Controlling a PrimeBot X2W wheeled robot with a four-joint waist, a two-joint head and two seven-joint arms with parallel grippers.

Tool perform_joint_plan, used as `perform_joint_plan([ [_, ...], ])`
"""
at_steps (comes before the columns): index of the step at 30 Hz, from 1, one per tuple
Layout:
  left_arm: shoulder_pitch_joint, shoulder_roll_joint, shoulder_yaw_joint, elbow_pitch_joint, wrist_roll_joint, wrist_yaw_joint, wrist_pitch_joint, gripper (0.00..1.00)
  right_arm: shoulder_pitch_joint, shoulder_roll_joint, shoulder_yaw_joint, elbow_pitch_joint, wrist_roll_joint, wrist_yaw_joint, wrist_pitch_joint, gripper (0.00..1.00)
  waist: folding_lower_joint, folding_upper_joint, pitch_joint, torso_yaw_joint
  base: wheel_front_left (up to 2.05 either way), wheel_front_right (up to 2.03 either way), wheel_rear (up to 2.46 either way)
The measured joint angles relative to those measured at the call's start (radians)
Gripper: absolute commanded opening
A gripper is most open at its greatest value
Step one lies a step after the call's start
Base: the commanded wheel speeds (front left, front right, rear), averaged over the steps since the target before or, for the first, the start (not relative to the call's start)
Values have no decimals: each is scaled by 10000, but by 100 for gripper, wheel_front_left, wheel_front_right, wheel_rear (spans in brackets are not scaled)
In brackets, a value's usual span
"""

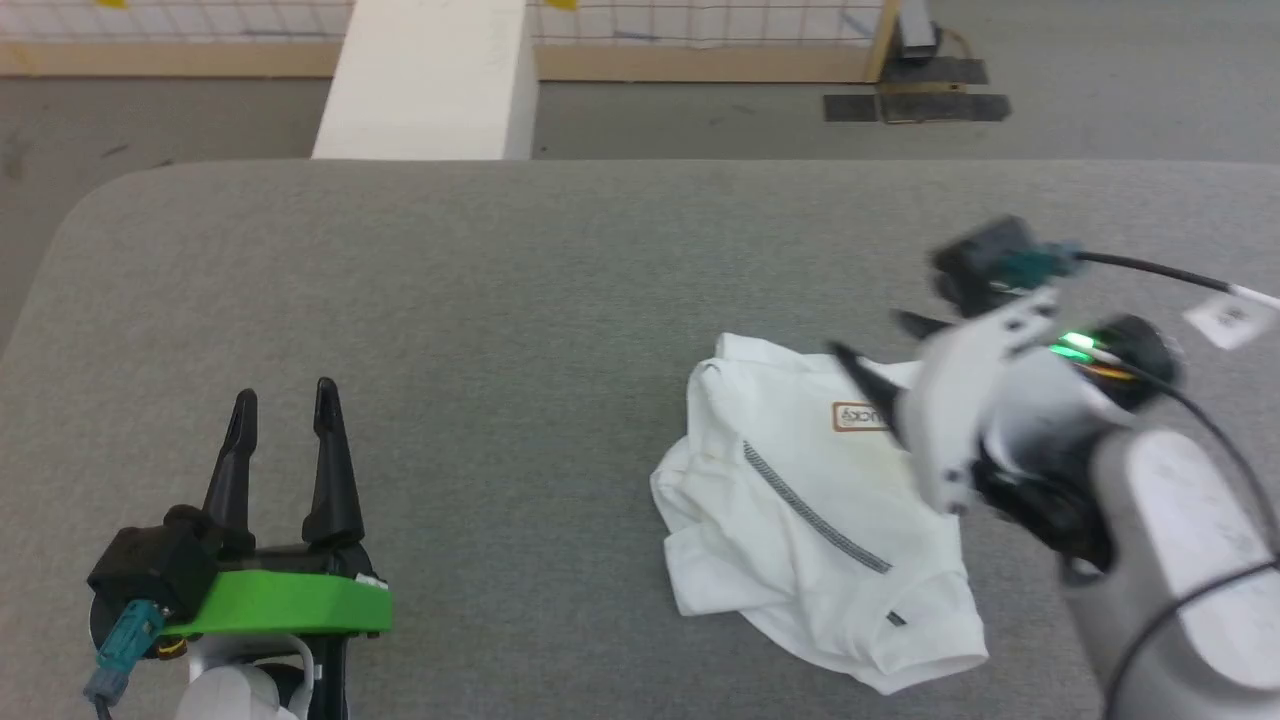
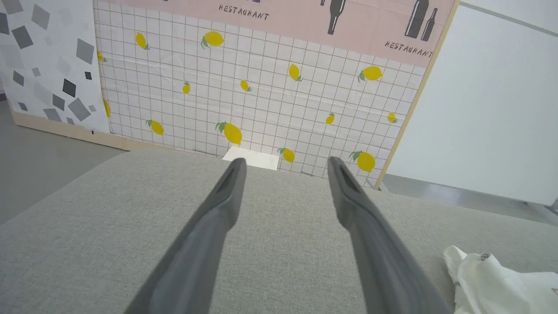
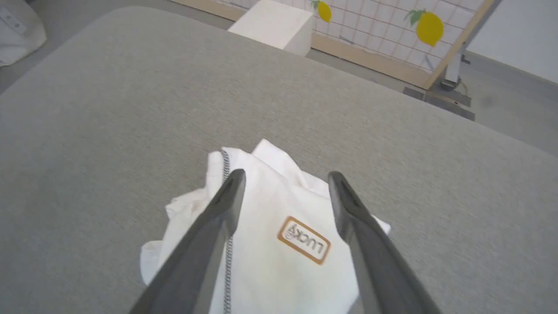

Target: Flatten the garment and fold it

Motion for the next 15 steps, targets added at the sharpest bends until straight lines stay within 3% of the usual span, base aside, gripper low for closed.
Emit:
perform_joint_plan([
  [6, -5, 0, -111, -86, 36, 0, 0, 100, 1751, -132, -1398, -395, -1256, -2, 802, 100, 0, 0, 1, -380, 0, 0, 0],
  [15, -42, 0, -267, -48, 36, 0, 0, 100, 2570, 637, -1626, 351, -1624, 0, 711, 100, 0, 0, 393, -173, 0, 0, 0],
])
